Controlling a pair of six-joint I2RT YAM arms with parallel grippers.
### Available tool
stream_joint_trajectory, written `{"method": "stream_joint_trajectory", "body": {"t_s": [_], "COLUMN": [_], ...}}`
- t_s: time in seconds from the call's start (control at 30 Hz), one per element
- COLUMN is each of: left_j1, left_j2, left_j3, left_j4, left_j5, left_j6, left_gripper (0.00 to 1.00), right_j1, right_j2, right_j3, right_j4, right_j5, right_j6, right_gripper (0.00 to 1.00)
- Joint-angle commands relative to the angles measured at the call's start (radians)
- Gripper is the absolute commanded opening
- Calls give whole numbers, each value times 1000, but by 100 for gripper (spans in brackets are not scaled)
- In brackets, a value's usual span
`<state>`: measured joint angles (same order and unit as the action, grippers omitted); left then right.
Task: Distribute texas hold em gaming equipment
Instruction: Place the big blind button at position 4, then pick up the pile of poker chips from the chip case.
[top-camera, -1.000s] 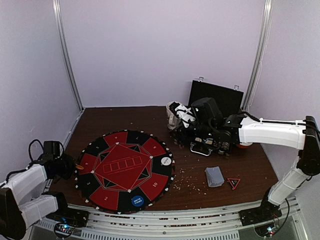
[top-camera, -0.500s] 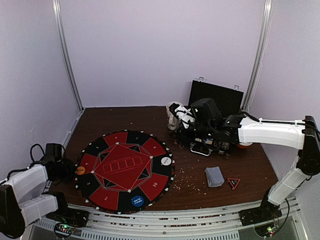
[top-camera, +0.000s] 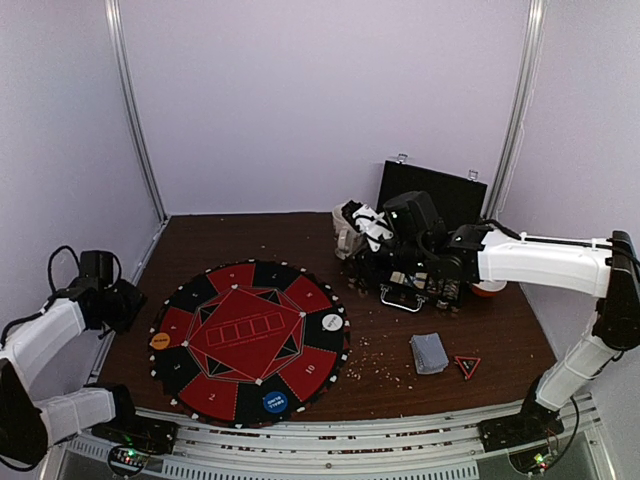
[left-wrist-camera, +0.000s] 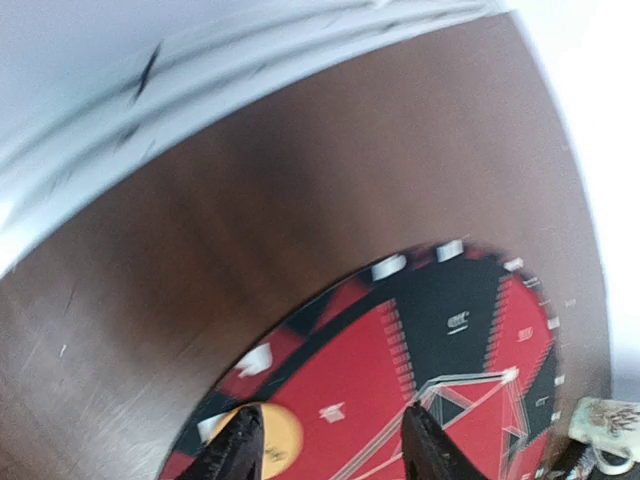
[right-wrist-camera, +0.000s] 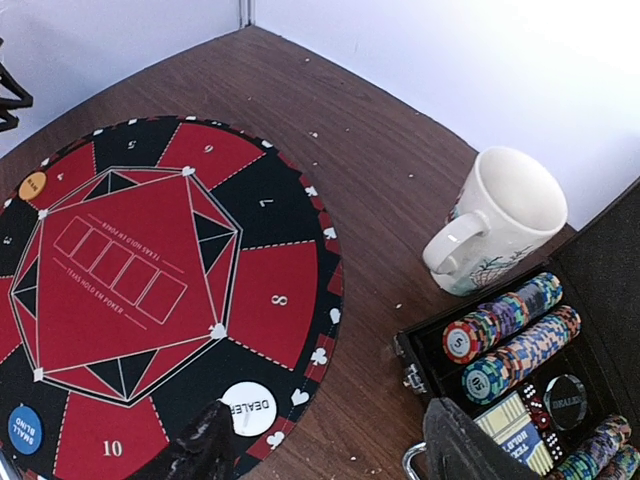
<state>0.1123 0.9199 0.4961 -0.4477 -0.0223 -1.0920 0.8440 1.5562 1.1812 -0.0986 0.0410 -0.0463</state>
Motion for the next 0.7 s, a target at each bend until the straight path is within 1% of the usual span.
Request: {"method": "stream_joint_trajectory", "body": {"t_s": [0.0,0.1,0.13,0.17,0.2,0.27,0.3,0.33,0.4,0.43,0.47,0.67], "left_j1": [-12,-56,-78,-104,-131,-203,-238,-269,-313,-333,-344,-388], "left_j2": [60,110,131,142,163,200,219,241,286,308,329,419], "left_j3": [198,305,333,358,381,422,439,457,491,506,521,581], "left_j4": [33,52,66,74,97,132,153,168,191,201,210,257], "left_j5": [-55,-95,-109,-123,-137,-163,-171,-175,-155,-139,-122,-58], "left_j6": [269,396,435,469,508,589,631,664,718,741,767,892], "left_gripper": [58,69,72,76,79,85,87,90,92,97,98,98], "right_j1": [-53,-95,-108,-119,-130,-154,-164,-175,-196,-207,-218,-279], "right_j2": [-21,-25,-26,-27,-26,-30,-35,-40,-54,-60,-65,-62], "right_j3": [61,87,96,107,118,136,142,145,149,150,150,172], "right_j4": [-64,-138,-172,-207,-244,-328,-360,-387,-439,-463,-487,-618], "right_j5": [81,130,142,156,173,200,210,216,228,231,232,264], "right_j6": [55,93,105,117,131,158,172,185,223,242,258,337], "right_gripper": [69,76,81,85,91,99,100,100,100,100,100,100]}}
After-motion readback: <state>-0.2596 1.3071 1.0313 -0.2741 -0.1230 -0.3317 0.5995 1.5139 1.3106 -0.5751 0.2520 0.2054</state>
